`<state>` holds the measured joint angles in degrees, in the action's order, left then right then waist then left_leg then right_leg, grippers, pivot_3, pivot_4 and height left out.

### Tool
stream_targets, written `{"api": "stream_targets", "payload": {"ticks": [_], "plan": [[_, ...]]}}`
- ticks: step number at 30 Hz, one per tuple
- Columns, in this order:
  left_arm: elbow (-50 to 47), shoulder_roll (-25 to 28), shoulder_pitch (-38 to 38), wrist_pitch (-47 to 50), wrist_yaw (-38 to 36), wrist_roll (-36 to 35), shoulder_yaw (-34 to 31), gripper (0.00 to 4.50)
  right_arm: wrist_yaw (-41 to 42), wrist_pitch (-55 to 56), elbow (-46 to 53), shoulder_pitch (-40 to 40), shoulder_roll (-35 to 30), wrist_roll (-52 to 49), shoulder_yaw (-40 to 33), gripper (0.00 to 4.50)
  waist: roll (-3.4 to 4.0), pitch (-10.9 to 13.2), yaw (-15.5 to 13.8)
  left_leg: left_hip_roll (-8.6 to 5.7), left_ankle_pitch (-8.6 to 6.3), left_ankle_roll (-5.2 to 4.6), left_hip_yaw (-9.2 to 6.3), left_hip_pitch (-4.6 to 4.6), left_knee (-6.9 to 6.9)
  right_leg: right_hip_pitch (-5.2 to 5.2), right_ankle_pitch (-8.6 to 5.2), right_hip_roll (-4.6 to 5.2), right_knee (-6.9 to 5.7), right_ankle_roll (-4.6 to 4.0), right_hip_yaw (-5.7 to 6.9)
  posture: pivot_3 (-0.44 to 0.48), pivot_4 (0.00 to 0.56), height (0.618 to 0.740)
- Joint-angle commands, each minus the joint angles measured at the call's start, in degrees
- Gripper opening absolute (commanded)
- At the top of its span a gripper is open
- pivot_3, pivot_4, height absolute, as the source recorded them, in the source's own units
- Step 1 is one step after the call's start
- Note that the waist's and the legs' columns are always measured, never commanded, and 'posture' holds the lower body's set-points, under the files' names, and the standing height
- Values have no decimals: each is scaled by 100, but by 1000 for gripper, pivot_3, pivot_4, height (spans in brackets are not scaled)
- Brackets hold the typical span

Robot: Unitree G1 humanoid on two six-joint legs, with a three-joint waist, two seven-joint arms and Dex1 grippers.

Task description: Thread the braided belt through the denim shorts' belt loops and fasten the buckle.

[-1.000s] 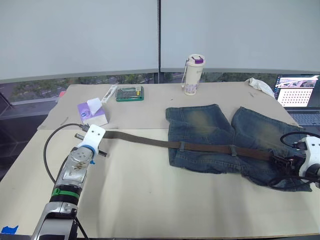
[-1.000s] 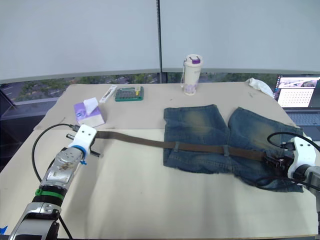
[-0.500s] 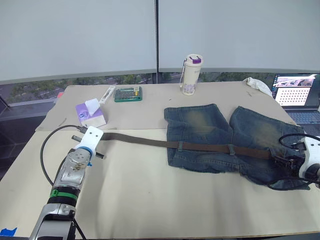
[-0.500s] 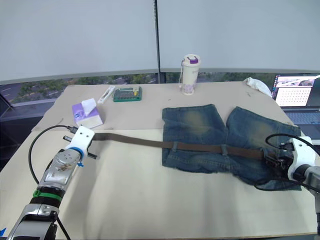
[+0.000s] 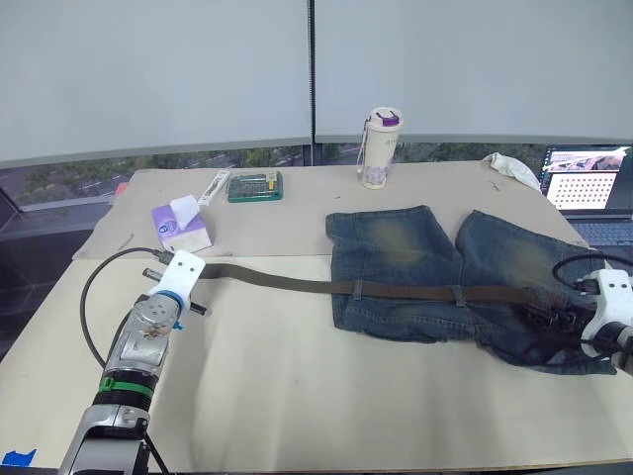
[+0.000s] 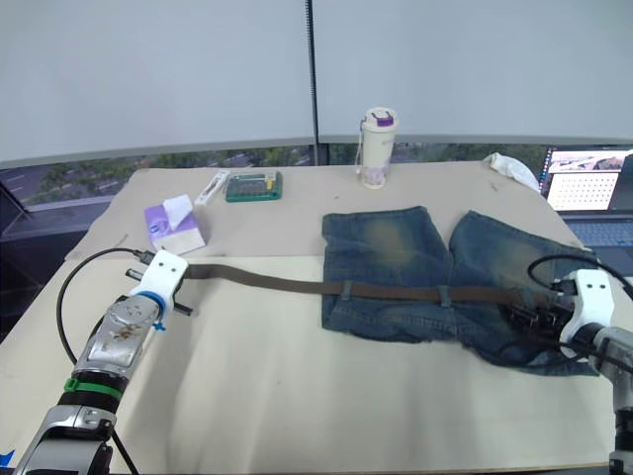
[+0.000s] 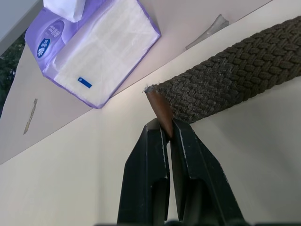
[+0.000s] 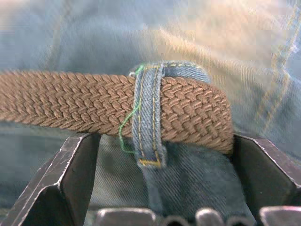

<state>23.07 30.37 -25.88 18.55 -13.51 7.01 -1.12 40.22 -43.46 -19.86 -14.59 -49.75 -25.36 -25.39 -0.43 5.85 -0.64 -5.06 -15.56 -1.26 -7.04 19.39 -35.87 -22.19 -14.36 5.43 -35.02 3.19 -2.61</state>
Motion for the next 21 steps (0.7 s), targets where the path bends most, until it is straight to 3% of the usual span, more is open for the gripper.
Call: {"api": "stream_targets", "payload": {"ticks": [1, 12, 15, 18, 21], "plan": [[100, 41, 59, -133, -181, 14, 53, 0, 284, 131, -464, -242, -237, -1, -40, 3939, 2, -2, -2, 0, 0, 0, 0, 0, 0, 1, 0, 1, 0, 0, 0, 0, 150, 740], [436, -155, -62, -430, -327, -37, 124, 0, 1794, 422, -1008, -379, -872, 97, 316, 199, 2, 1, -15, -2, -1, -2, 4, 0, -3, 4, 0, 6, 1, 0, 1, 0, 150, 740], [606, -284, -182, -665, -543, -122, 180, 0, 2145, 568, -990, -340, -955, 47, 275, 46, 3, 0, -28, -4, -2, -4, 4, 1, -6, 5, 0, 7, 1, 0, 2, 0, 150, 740], [442, -513, -198, -902, -1248, -587, 136, 0, 2204, 622, -905, -305, -908, -17, 145, 46, 5, 0, -50, -4, -2, -4, 5, 2, -6, 6, 0, 10, 1, 0, 3, 0, 150, 740], [206, -562, -245, -224, -2324, -1313, 16, 1118, 2142, 649, -810, -223, -805, -20, 103, 0, 5, 0, -62, -6, -4, -7, 6, 11, -14, 4, 0, 16, 1, 0, 6, 0, 150, 740]]}}
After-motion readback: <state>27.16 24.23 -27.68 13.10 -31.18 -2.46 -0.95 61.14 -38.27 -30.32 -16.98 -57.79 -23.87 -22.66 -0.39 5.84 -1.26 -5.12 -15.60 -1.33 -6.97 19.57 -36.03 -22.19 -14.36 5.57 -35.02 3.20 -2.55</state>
